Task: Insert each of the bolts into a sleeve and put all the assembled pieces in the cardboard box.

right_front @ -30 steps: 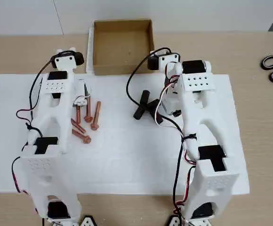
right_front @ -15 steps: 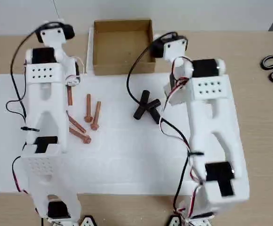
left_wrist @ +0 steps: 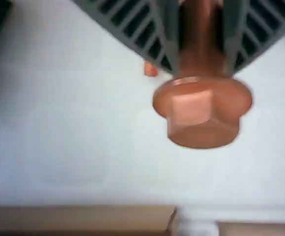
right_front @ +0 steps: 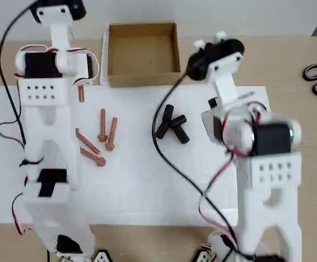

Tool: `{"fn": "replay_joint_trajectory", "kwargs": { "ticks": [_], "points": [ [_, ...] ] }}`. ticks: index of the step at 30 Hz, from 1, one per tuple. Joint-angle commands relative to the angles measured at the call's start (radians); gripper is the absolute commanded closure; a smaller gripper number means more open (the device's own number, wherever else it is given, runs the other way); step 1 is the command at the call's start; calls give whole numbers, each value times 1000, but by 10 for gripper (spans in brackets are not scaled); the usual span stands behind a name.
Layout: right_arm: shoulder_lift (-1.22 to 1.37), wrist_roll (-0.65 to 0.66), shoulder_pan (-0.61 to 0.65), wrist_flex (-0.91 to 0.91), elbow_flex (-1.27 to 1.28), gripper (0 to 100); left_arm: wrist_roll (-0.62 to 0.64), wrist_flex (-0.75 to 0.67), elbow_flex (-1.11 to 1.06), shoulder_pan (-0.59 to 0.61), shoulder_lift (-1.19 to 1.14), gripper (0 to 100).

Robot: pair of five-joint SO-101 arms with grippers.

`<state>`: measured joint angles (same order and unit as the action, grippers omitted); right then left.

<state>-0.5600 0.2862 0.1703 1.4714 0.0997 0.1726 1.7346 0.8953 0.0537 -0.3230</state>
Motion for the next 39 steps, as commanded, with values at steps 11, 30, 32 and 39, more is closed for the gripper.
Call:
{"fn": "replay_joint_trajectory", "kwargs": {
  "ticks": [11,30,32,39],
  "points": [
    [-308,32,-96,-423,611,963,35,18,-104,-23,318,995],
    [-697,-52,28,-1061,1266,963,149,-138,-634,-48,598,995],
    [-745,-52,58,-1096,1329,963,150,-187,-690,-68,638,995],
    [-943,-55,96,-1102,1476,963,160,-391,-924,-143,773,995]
  ]
}}
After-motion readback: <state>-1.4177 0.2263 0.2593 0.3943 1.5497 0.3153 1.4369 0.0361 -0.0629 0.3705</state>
